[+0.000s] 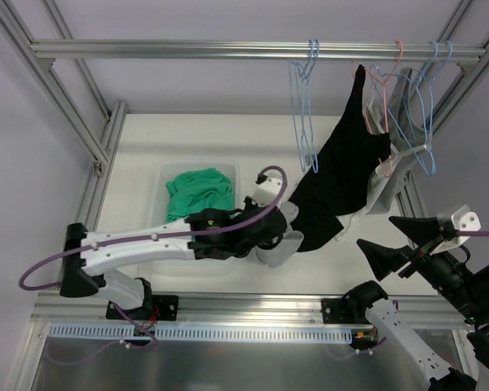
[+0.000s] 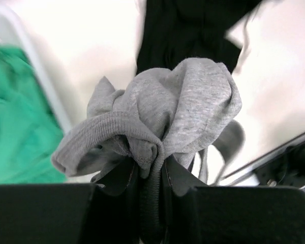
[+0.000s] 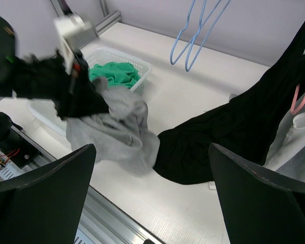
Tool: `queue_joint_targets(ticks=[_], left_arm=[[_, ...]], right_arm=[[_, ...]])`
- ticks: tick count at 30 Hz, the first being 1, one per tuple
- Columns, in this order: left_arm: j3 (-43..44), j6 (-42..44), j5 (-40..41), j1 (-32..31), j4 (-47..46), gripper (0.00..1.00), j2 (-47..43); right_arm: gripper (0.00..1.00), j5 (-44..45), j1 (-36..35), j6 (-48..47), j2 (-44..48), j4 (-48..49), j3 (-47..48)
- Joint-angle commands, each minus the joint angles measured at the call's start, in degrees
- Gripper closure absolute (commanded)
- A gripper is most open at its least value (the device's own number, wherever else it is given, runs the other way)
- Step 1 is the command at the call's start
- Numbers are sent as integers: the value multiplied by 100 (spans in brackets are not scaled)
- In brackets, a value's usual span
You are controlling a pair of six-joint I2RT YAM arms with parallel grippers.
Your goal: Remove the tank top from the hanger
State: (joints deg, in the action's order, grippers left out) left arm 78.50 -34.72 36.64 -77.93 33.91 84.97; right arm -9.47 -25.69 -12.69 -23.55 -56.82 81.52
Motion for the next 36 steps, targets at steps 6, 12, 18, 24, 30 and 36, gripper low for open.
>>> queue_joint_targets(ticks=[6, 12, 18, 24, 30, 36], left_arm=[[868, 966, 1582, 225, 195, 100, -1043], [1580, 1713, 2292, 410, 300, 100, -1544], [923, 1242, 1560, 1480, 537, 100, -2212], [254, 1055, -339, 3429, 538, 100, -2362], [105, 1037, -1800, 4672, 520, 100, -1967], [-185, 888, -2232, 5112, 441, 100, -1396]], right_arm=[[1, 25, 12, -67, 44, 259, 136], [1, 86, 20, -102, 35, 250, 163], [0, 25, 12, -32, 26, 338, 75], [1, -98, 12, 21, -79, 443, 31], [1, -221, 12, 91, -27, 689, -259], [0, -318, 12, 117, -18, 795, -426]])
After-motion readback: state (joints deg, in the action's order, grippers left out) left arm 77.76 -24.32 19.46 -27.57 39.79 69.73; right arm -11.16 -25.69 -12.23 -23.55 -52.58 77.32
